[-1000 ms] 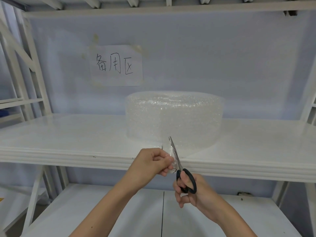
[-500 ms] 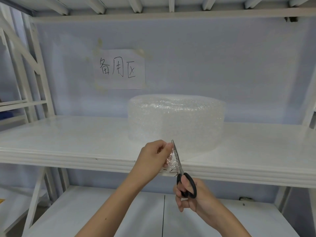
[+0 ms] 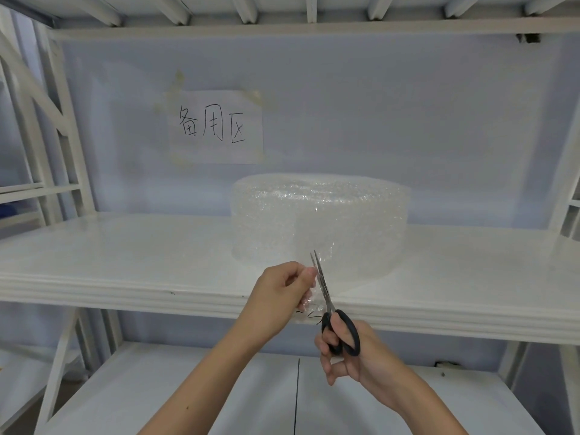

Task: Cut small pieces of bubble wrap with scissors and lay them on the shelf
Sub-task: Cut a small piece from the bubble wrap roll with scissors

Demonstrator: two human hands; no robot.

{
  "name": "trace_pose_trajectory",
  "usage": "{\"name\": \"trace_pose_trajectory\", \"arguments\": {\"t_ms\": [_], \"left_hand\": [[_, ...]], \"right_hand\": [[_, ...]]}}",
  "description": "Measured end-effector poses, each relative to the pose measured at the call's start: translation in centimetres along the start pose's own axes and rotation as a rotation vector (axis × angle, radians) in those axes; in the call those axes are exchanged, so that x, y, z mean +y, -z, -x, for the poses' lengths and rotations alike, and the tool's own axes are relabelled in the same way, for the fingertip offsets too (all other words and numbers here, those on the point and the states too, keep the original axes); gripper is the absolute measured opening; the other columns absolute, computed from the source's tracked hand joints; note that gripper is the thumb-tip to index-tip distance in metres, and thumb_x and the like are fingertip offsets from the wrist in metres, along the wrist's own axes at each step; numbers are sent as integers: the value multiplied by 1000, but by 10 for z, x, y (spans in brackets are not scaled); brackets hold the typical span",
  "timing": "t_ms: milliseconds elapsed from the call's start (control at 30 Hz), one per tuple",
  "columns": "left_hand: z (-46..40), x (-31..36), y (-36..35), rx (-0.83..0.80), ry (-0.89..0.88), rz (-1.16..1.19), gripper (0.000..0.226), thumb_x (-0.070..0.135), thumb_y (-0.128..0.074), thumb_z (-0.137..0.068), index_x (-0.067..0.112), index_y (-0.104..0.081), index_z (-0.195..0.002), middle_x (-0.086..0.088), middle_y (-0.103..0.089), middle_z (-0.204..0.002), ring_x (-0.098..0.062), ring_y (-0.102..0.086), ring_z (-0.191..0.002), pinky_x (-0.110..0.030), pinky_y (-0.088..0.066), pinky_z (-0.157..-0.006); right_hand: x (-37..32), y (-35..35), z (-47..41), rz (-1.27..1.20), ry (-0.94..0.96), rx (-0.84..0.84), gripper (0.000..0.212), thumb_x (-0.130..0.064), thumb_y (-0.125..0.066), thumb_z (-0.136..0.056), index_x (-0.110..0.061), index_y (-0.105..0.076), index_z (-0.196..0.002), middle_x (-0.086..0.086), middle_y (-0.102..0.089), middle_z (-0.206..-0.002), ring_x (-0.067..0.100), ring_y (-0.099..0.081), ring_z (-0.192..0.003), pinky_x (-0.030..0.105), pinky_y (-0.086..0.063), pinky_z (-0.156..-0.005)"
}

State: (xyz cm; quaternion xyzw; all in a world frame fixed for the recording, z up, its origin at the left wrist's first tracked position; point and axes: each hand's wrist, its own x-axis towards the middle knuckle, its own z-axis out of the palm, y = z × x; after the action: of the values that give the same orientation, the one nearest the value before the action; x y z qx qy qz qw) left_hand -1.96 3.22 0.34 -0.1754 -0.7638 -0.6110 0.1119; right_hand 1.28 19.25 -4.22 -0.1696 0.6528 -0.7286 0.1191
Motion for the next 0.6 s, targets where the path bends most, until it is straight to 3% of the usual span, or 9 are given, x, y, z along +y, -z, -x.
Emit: {"name": "trace_pose_trajectory", "arguments": {"t_ms": [233, 400, 600], "left_hand": [[-1, 1, 1, -8, -7, 5, 31, 24, -57, -98, 15, -62, -69, 8, -55, -54, -12, -53, -51, -26, -48, -59], [0, 0, 2, -6, -18, 20, 30, 24, -57, -97, 14, -63, -69, 6, -54, -55, -12, -51, -52, -26, -47, -58], [0, 1, 2, -8, -34, 7, 29, 23, -57, -97, 13, -62, -70, 3, -54, -57, -12, -50, -51, -22, -45, -56]], "right_hand": [[-6, -1, -3, 34, 39, 0, 41, -51, -61, -78, -21, -59, -50, 3, -52, -65, 20, -52, -54, 31, -49, -52], [-5, -2, -4, 34, 45, -18, 48, -65, -74, -62, -20, -59, -51, 2, -53, -63, 20, -53, -55, 31, -50, -51], [-12, -6, -6, 35, 40, 2, 41, -49, -60, -78, -20, -58, -48, 2, -53, -62, 20, -53, -54, 30, -50, -50]]}}
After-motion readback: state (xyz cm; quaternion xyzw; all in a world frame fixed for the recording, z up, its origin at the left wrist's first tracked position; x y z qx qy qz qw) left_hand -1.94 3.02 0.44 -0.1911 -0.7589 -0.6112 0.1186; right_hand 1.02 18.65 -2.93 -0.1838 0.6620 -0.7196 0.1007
